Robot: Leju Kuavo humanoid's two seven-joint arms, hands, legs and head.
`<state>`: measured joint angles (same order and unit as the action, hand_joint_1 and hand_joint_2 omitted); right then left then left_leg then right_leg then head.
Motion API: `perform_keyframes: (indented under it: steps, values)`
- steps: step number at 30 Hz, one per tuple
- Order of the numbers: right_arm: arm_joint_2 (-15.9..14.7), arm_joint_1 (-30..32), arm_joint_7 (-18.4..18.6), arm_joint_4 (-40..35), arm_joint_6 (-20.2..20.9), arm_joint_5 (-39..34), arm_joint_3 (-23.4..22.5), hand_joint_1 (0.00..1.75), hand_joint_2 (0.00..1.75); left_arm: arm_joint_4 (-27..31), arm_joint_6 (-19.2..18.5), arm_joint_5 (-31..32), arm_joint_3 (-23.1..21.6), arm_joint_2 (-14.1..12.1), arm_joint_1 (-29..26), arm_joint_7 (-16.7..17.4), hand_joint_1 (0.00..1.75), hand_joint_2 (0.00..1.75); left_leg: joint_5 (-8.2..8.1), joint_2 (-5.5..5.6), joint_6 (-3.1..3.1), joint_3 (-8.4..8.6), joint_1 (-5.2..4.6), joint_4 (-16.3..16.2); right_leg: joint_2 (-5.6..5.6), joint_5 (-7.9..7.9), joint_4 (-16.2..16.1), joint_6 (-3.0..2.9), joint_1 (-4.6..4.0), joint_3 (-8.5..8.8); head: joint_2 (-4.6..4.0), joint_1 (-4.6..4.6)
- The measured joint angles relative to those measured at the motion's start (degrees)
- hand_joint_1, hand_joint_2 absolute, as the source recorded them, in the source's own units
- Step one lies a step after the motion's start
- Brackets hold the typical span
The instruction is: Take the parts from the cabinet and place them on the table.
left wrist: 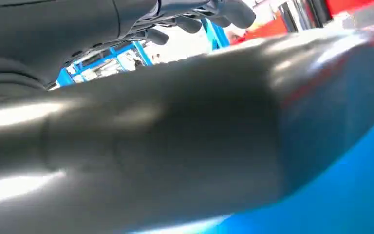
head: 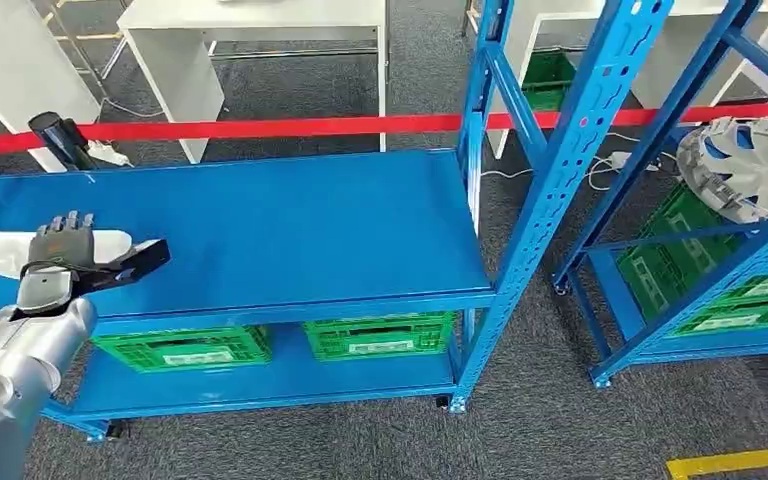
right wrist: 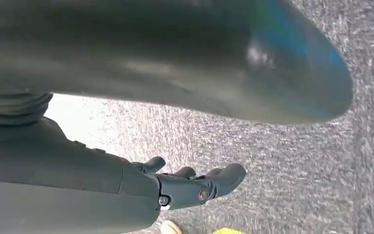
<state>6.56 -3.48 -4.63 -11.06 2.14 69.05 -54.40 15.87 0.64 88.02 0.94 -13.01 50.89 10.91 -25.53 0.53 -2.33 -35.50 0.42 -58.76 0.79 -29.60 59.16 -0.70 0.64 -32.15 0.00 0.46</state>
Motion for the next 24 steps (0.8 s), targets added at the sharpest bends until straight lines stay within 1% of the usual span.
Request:
perform_keyframes:
  steps: [1, 3, 4, 6, 8, 9, 11, 12, 14, 16, 18, 21, 24]
  values:
    - [0.0, 0.0, 0.0, 0.0, 0.0, 0.0, -0.1, 0.00, 0.00, 0.0, -0.7, 0.0, 0.0, -0.2, -0.1, -0.2, 0.00, 0.00, 0.00, -0.01, 0.04, 0.00, -0.01, 0.0, 0.01, 0.05, -0.1, 0.32, 0.01, 0.03, 0.00, 0.00]
    - [0.0, 0.0, 0.0, 0.0, 0.0, 0.2, -0.2, 0.00, 0.00, -0.1, -1.9, 0.1, -0.1, -0.6, -0.4, -0.9, 0.00, 0.00, 0.04, -0.05, 0.24, -0.01, -0.03, 0.0, 0.02, 0.17, -0.2, 0.52, 0.03, 0.05, 0.00, -0.02]
    - [0.0, 0.0, 0.0, 0.0, 0.0, 0.2, -0.2, 0.00, 0.00, -0.2, -2.7, 0.0, -0.2, -0.9, -0.5, -2.1, 0.00, 0.00, 0.05, -0.05, 0.26, -0.01, -0.03, 0.0, 0.02, 0.20, -0.2, 0.56, 0.03, 0.07, 0.00, 0.00]
    - [0.0, 0.0, -0.1, 0.0, 0.0, 0.3, -0.4, 0.00, 0.00, -0.3, -4.8, -0.2, -0.2, -1.5, -0.7, -6.0, 0.00, 0.00, 0.08, -0.05, 0.30, -0.01, -0.03, 0.0, 0.02, 0.24, -0.3, 0.64, 0.03, 0.08, 0.00, -0.02]
    - [0.0, 0.0, 0.0, 0.0, 0.0, 0.4, -0.6, 0.00, 0.00, -0.3, -6.1, -0.2, -0.2, -2.5, -0.9, -9.5, 0.00, 0.00, 0.08, -0.06, 0.31, -0.01, -0.04, 0.0, 0.02, 0.26, -0.3, 0.70, 0.02, 0.07, 0.00, -0.02]
    - [0.0, 0.0, 0.0, 0.0, 0.1, 0.4, -0.7, 0.00, 0.00, -0.3, -6.4, -0.2, -0.3, -3.1, -0.9, -10.5, 0.00, 0.00, 0.08, -0.08, 0.31, 0.00, -0.04, 0.0, 0.03, 0.27, -0.3, 0.71, 0.01, 0.05, 0.00, -0.02]
    - [0.0, 0.1, 0.0, 0.0, 0.3, 0.5, -0.7, 0.00, 0.00, -0.3, -6.6, -0.2, -0.3, -4.0, -0.9, -11.4, 0.00, 0.00, 0.08, -0.09, 0.31, 0.02, -0.06, 0.0, 0.03, 0.27, -0.3, 0.71, 0.01, 0.04, 0.00, -0.02]
    - [0.0, 0.1, 0.0, 0.0, 0.3, 0.5, -0.7, 0.00, 0.00, -0.3, -6.7, -0.2, -0.3, -4.4, -0.9, -11.6, 0.00, 1.75, 0.09, -0.11, 0.30, 0.03, -0.05, 0.0, 0.04, 0.27, -0.3, 0.71, 0.01, 0.05, 0.00, -0.02]
    - [0.0, 0.1, 0.2, 0.0, 0.6, 0.5, -0.8, 0.00, 0.00, -0.3, -6.5, -0.1, -0.4, -4.9, -0.9, -11.7, 0.00, 1.75, 0.09, -0.09, 0.30, 0.03, -0.03, 0.0, 0.02, 0.27, -0.2, 0.71, 0.00, 0.06, 0.00, -0.02]
    - [0.0, 0.0, 0.4, 0.0, 0.7, 0.8, -0.7, 0.00, 0.00, -0.2, -5.2, -0.1, -0.4, -5.6, -1.1, -12.8, 0.00, 1.75, 0.09, -0.09, 0.29, 0.04, -0.02, 0.0, 0.03, 0.27, -0.2, 0.70, -0.01, 0.06, 0.00, -0.02]
    - [0.0, 0.1, 0.4, 0.0, 0.8, 1.0, -0.7, 0.00, 0.00, -0.2, -3.3, 0.0, -0.6, -6.3, -1.3, -13.9, 0.00, 1.75, 0.09, -0.11, 0.29, 0.08, -0.02, 0.1, 0.04, 0.26, -0.2, 0.70, -0.01, 0.03, 0.00, -0.02]
    - [0.0, 0.1, 0.2, 0.0, 0.8, 1.0, -0.8, 0.00, 0.00, -0.2, 1.7, 0.1, -1.7, -6.8, -1.9, -13.8, 0.00, 1.75, 0.09, -0.10, 0.29, 0.08, -0.02, 0.1, 0.03, 0.23, -0.2, 0.72, 0.00, 0.04, 0.00, -0.02]
    - [0.0, 0.0, 0.1, 0.0, 0.8, 1.0, -0.7, 0.00, 0.00, -0.2, 2.6, 0.1, -2.5, -6.9, -2.0, -13.4, 0.00, 1.75, 0.09, -0.09, 0.29, 0.08, -0.03, 0.1, 0.02, 0.22, -0.2, 0.73, -0.01, 0.05, 0.00, -0.02]
